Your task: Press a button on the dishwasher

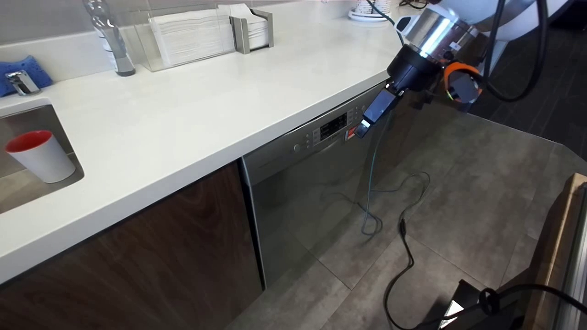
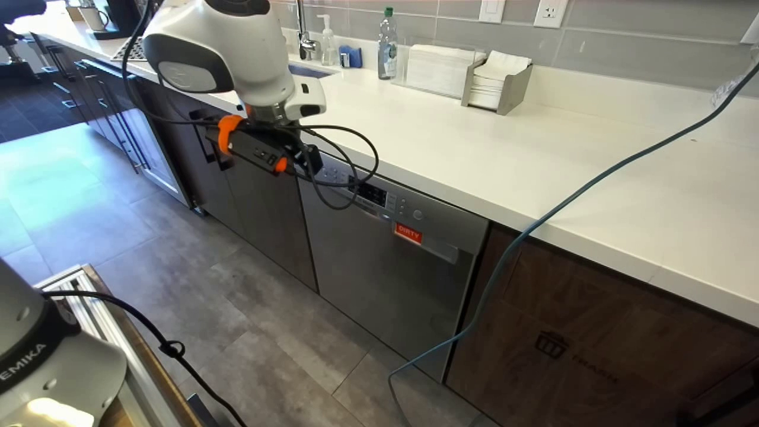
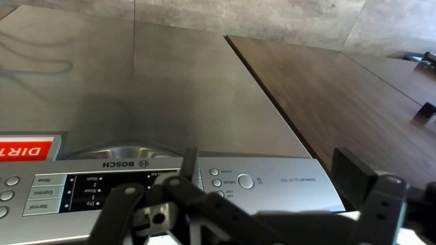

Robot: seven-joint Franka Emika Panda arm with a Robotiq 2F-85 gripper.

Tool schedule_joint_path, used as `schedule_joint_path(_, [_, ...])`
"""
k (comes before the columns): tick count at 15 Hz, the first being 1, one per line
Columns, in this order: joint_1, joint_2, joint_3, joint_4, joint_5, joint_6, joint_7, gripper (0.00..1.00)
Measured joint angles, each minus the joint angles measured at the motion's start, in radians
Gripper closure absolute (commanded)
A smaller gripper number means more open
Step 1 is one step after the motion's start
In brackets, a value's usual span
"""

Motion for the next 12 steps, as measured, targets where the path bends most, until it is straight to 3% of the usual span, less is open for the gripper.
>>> schedule_joint_path(5, [-0.004, 0.139, 0.0, 0.133, 0.162, 0.002, -0.171, 0.0])
schedule_joint_path(6, [-0.004, 0.169, 0.0, 0.158, 0.185, 0.004, -0.196, 0.25])
schedule_joint_path(7, [-0.004, 0.197, 0.0, 0.18, 0.207, 0.01, -0.221, 0.26])
schedule_joint_path(12, [-0.004, 0.304, 0.001, 0.271, 0.316, 0.065, -0.327, 0.62])
